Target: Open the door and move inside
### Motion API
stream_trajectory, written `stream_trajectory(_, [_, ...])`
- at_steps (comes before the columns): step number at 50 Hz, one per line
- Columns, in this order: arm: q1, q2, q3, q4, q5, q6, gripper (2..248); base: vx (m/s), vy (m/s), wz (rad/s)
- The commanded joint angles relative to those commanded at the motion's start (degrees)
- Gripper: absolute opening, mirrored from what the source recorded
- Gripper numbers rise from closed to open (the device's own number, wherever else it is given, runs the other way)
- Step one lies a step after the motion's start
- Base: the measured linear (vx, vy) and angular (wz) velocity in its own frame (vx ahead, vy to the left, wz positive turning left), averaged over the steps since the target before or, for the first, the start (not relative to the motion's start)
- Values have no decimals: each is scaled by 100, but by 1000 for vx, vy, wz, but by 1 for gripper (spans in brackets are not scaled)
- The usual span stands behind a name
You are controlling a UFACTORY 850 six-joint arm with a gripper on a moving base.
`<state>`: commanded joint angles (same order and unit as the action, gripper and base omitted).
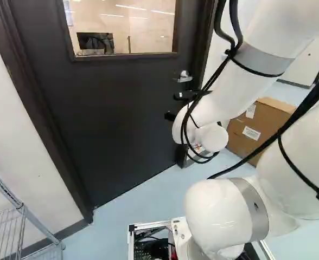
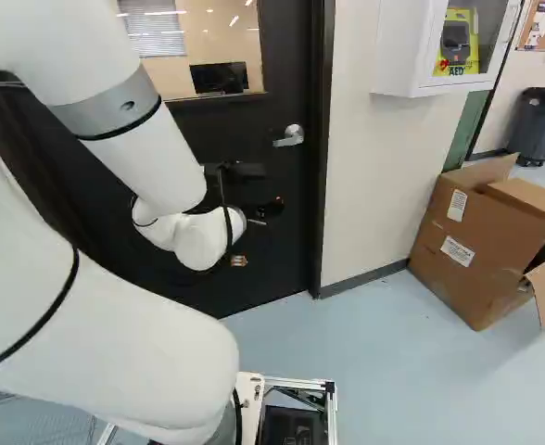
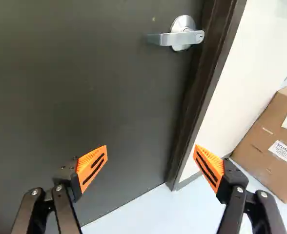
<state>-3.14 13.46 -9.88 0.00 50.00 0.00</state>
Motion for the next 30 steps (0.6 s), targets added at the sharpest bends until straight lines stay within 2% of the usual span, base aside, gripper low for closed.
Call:
stream_trajectory(14, [-183,-13,-215,-53,0,0,247,0,0,0])
stream_trajectory(30, [-410,-88,-508,-329,0,0,247,0,0,0])
